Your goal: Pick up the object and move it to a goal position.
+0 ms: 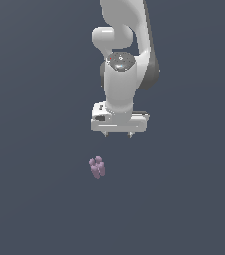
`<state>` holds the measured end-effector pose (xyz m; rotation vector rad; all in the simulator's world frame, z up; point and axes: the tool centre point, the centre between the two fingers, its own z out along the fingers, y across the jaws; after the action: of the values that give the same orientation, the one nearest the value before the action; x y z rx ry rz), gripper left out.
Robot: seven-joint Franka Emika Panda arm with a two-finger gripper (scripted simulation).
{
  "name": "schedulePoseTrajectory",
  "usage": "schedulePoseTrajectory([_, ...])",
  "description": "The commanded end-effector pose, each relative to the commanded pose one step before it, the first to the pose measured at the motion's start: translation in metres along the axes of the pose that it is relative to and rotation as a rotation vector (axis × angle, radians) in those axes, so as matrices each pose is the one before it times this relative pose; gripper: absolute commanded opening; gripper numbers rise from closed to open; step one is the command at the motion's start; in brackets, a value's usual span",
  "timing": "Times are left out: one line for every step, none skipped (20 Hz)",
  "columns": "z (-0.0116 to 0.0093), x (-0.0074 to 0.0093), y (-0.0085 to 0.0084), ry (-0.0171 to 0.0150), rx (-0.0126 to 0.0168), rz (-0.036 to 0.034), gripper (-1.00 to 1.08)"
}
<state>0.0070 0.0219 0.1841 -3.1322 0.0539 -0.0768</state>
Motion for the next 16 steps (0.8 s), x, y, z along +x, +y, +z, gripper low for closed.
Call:
schedulePoseTrajectory([0.00000, 0.00000, 0.00001, 0.00000, 0.00000, 0.00000, 1.00])
schedulePoseTrajectory([-0.00009, -0.00006, -0.00031, -0.00019, 0.00020, -0.00094, 1.00])
schedulePoseTrajectory([-0.00025, -0.00017, -0.00083, -0.00058, 0.00061, -0.00263, 1.00])
schedulePoseTrajectory([-0.00041, -0.00029, -0.00145, -0.00099, 0.00104, -0.00446, 1.00])
schedulePoseTrajectory([-0.00059, -0.00043, -0.00206, -0.00139, 0.00148, -0.00623, 1.00])
schedulePoseTrajectory([-0.00079, -0.00060, -0.00274, -0.00181, 0.00197, -0.00805, 1.00])
schedulePoseTrajectory([-0.00088, -0.00072, -0.00307, -0.00196, 0.00219, -0.00857, 1.00])
schedulePoseTrajectory([-0.00077, -0.00069, -0.00267, -0.00163, 0.00189, -0.00694, 1.00])
schedulePoseTrajectory([-0.00065, -0.00065, -0.00225, -0.00130, 0.00157, -0.00527, 1.00])
schedulePoseTrajectory([-0.00053, -0.00060, -0.00177, -0.00094, 0.00121, -0.00353, 1.00])
schedulePoseTrajectory([-0.00038, -0.00052, -0.00127, -0.00058, 0.00083, -0.00181, 1.00])
schedulePoseTrajectory([-0.00026, -0.00037, -0.00066, 0.00000, 0.00000, 0.00000, 1.00])
schedulePoseTrajectory([0.00015, 0.00005, 0.00031, 0.00005, 0.00013, 0.00097, 1.00])
schedulePoseTrajectory([0.00029, 0.00036, 0.00055, 0.00000, 0.00000, 0.00000, 1.00])
schedulePoseTrajectory([0.00010, 0.00048, 0.00065, 0.00021, -0.00070, -0.00094, 1.00])
schedulePoseTrajectory([0.00023, 0.00068, 0.00069, -0.00016, -0.00022, -0.00227, 1.00])
